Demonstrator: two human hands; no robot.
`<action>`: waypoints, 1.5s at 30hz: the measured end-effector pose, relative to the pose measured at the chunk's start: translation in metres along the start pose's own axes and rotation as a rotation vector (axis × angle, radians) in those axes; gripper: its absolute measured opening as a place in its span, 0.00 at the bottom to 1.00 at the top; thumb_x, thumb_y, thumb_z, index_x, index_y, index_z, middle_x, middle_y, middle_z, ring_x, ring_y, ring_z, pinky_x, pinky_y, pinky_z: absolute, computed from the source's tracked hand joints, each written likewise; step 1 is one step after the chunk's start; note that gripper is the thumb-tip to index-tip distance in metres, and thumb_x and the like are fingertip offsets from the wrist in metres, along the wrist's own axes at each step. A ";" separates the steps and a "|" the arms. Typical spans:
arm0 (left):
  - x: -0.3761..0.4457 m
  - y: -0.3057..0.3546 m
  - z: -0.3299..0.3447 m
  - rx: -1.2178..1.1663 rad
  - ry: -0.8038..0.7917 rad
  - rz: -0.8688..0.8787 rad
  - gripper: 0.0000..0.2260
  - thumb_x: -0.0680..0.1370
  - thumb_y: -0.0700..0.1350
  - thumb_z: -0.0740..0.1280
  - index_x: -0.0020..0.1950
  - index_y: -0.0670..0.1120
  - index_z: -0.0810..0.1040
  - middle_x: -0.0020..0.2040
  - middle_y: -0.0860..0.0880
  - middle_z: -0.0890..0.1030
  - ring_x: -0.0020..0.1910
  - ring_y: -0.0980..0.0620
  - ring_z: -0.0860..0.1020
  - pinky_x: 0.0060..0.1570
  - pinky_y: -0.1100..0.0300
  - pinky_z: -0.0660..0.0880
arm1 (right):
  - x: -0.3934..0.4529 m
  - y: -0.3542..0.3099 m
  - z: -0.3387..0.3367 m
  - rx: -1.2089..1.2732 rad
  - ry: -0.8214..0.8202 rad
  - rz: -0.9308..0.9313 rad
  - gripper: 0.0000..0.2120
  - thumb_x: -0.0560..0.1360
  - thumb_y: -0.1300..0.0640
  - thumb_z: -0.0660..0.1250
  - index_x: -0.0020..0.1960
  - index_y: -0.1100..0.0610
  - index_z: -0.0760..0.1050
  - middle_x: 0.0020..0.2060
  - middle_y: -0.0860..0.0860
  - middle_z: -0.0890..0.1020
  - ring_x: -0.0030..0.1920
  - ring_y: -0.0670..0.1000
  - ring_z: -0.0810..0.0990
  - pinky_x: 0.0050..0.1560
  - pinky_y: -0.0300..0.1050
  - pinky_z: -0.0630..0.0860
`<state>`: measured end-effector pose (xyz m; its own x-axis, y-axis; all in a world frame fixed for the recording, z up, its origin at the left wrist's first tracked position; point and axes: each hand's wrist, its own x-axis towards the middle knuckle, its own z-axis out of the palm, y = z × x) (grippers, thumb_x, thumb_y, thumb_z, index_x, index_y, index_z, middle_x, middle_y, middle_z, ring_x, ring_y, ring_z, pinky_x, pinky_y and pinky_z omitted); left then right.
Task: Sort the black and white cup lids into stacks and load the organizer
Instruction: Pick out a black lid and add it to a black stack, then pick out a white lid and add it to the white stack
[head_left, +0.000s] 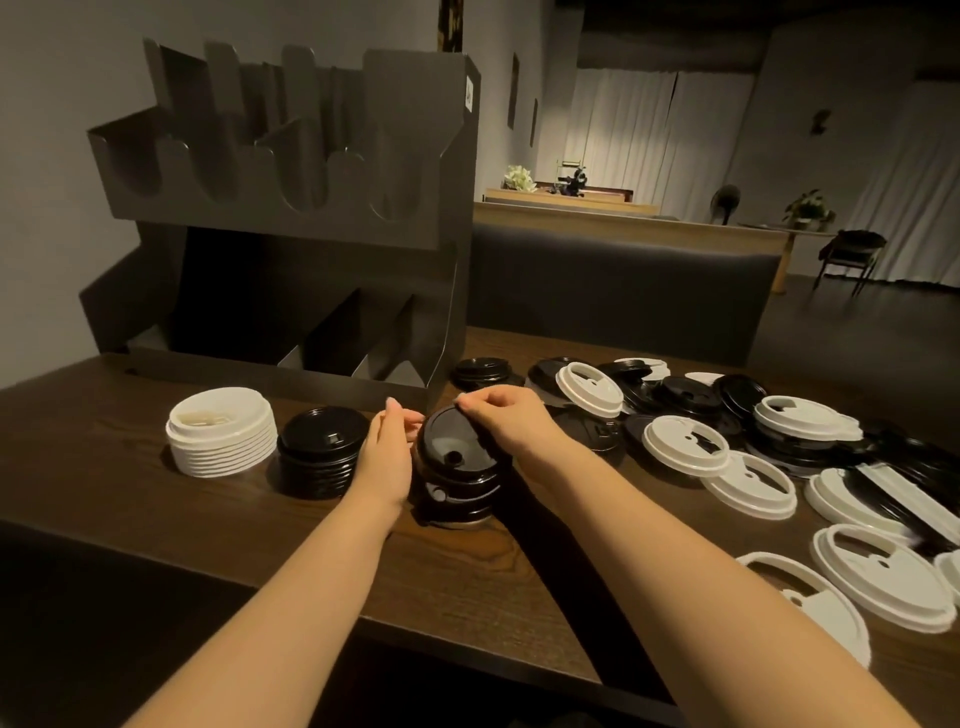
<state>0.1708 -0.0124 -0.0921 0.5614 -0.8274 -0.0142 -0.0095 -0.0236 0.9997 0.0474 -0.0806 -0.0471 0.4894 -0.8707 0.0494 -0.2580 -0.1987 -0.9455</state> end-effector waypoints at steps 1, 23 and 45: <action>0.001 0.000 0.000 0.003 0.002 -0.009 0.20 0.83 0.57 0.47 0.54 0.49 0.74 0.57 0.44 0.78 0.58 0.45 0.75 0.63 0.45 0.72 | 0.001 0.001 0.004 -0.018 -0.019 0.003 0.11 0.78 0.54 0.65 0.54 0.59 0.81 0.51 0.54 0.82 0.53 0.52 0.80 0.54 0.45 0.77; -0.011 -0.004 0.002 0.478 0.026 0.141 0.16 0.83 0.44 0.55 0.69 0.48 0.74 0.69 0.46 0.73 0.68 0.46 0.70 0.62 0.54 0.71 | -0.005 0.032 0.025 -0.210 0.170 -0.050 0.11 0.79 0.52 0.63 0.53 0.55 0.81 0.45 0.48 0.82 0.50 0.47 0.79 0.54 0.44 0.76; -0.026 -0.010 0.006 0.582 0.111 0.457 0.20 0.84 0.49 0.50 0.53 0.47 0.80 0.46 0.51 0.80 0.48 0.54 0.75 0.50 0.59 0.69 | -0.038 0.033 0.018 -0.306 0.242 -0.229 0.23 0.81 0.52 0.55 0.40 0.68 0.76 0.36 0.59 0.78 0.40 0.55 0.76 0.47 0.48 0.71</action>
<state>0.1513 0.0056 -0.1014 0.4764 -0.7654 0.4327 -0.6806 -0.0095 0.7326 0.0359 -0.0462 -0.0858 0.3628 -0.8617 0.3547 -0.4181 -0.4907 -0.7645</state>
